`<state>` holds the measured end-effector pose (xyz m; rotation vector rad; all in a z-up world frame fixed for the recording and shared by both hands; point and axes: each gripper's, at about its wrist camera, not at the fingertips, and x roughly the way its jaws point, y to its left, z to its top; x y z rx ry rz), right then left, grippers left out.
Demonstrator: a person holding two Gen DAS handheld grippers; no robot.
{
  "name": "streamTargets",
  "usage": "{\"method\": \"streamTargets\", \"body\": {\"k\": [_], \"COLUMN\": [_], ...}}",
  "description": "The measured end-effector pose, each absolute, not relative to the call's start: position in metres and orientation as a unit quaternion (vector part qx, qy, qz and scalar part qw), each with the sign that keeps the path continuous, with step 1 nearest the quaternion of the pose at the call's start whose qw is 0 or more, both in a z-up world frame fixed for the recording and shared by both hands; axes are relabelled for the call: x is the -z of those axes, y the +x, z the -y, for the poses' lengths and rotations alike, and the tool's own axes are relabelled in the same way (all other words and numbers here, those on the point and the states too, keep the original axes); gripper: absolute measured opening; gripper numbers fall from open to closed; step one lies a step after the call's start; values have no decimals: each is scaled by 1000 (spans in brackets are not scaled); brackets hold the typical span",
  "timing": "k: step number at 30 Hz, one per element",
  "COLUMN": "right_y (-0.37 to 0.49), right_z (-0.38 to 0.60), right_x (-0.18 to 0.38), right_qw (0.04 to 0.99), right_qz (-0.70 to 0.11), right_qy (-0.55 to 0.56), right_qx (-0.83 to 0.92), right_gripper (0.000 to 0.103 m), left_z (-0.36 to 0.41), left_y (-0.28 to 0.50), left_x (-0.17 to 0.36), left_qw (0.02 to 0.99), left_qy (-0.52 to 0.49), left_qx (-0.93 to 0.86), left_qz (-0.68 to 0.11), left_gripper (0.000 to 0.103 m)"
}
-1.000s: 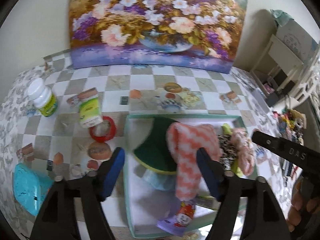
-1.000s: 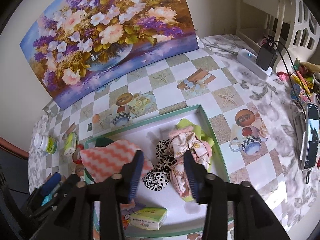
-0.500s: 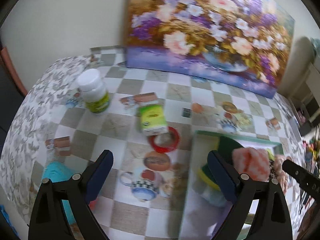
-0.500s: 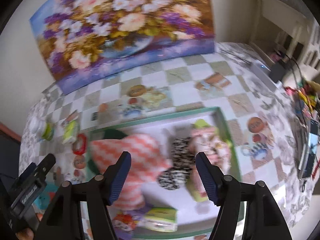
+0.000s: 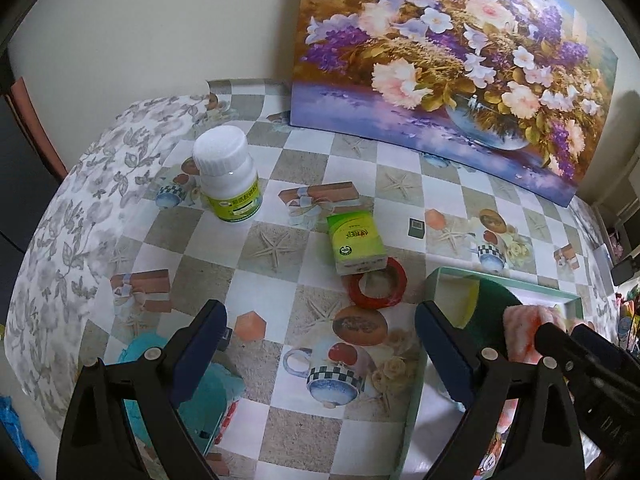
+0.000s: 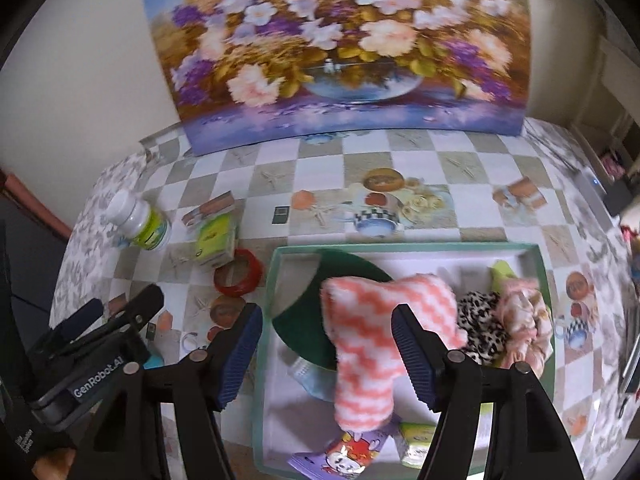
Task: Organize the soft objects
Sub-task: 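Move both open grippers back toward the green tissue pack and red tape, then grasp the green tissue pack with the left gripper and lift it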
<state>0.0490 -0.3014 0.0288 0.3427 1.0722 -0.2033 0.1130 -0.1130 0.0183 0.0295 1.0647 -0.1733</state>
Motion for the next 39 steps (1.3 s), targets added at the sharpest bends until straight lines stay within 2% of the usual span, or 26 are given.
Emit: {"method": "streamTargets", "body": {"k": [12, 31, 33, 37, 39], "right_y": [83, 132, 132, 131, 131], "right_z": [311, 324, 325, 324, 324], "right_x": [-17, 14, 16, 18, 18], "right_qw": [837, 835, 834, 832, 832], "right_qz": [-509, -514, -516, -520, -520], "right_qy": [175, 167, 166, 164, 163], "right_qx": [97, 103, 104, 105, 105], "right_gripper": [71, 71, 71, 71, 71], "left_z": [126, 133, 133, 138, 139], "left_y": [149, 196, 197, 197, 196], "left_x": [21, 62, 61, 60, 61], "left_qw": [827, 827, 828, 830, 826], "left_qy": [-8, -39, -41, -40, -50], "left_qx": [82, 59, 62, 77, 92], "left_qz": [-557, -558, -555, -551, -554], "left_gripper": [95, 92, 83, 72, 49]}}
